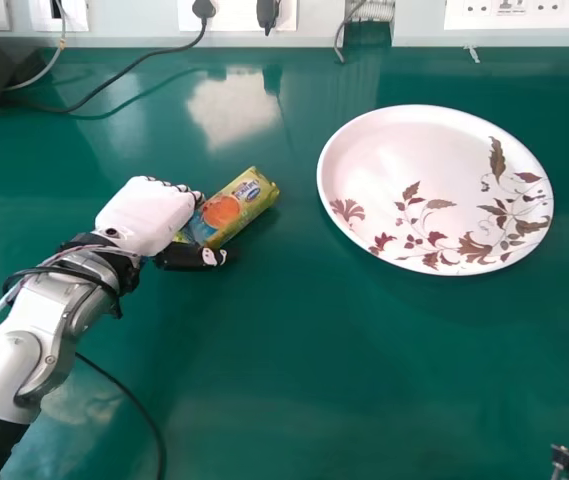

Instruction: Pick up biscuit and place it in the plate

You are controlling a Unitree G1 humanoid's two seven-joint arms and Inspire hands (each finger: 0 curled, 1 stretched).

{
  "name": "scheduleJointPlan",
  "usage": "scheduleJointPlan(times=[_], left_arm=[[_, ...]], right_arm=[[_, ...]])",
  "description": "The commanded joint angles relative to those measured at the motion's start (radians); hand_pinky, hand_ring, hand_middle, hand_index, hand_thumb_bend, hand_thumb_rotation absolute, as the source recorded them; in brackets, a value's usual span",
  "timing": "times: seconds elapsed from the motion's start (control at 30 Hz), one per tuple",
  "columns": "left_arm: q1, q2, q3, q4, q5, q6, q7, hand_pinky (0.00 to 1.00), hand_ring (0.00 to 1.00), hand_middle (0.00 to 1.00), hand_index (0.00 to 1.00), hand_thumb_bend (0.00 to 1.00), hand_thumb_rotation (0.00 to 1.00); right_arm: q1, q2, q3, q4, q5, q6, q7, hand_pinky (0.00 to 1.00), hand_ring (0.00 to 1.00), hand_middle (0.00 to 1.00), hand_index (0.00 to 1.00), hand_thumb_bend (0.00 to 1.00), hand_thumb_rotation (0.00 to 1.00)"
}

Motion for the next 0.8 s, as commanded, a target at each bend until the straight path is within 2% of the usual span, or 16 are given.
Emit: scheduleJointPlan(times=[0.0,0.37,0.5,0.77], left_arm=[[0.022,0.004,-0.018,0.013,0.001,-0.001,-0.026,0.67,0.69,0.79,0.77,0.9,0.28],[0.024,0.0,-0.016,0.018,-0.012,0.001,-0.023,0.51,0.6,0.72,0.73,0.75,0.18],[0.027,0.004,-0.016,0.018,-0.014,-0.003,-0.017,0.48,0.58,0.7,0.71,0.69,0.15],[0.022,0.007,-0.015,0.014,-0.018,-0.003,-0.026,0.45,0.55,0.67,0.69,0.64,0.09]], right_arm=[[0.005,0.048,0.0,-0.017,0.004,-0.001,-0.005,0.99,1.0,1.0,0.88,1.0,0.21],[-0.001,0.047,0.009,-0.036,-0.013,0.002,-0.032,0.98,1.0,1.0,0.88,1.0,0.22],[-0.001,0.055,0.014,-0.041,-0.019,0.0,-0.051,0.98,1.0,1.0,0.88,1.0,0.21],[-0.005,0.055,0.017,-0.032,-0.011,-0.006,-0.06,1.0,1.0,1.0,0.88,1.0,0.21]])
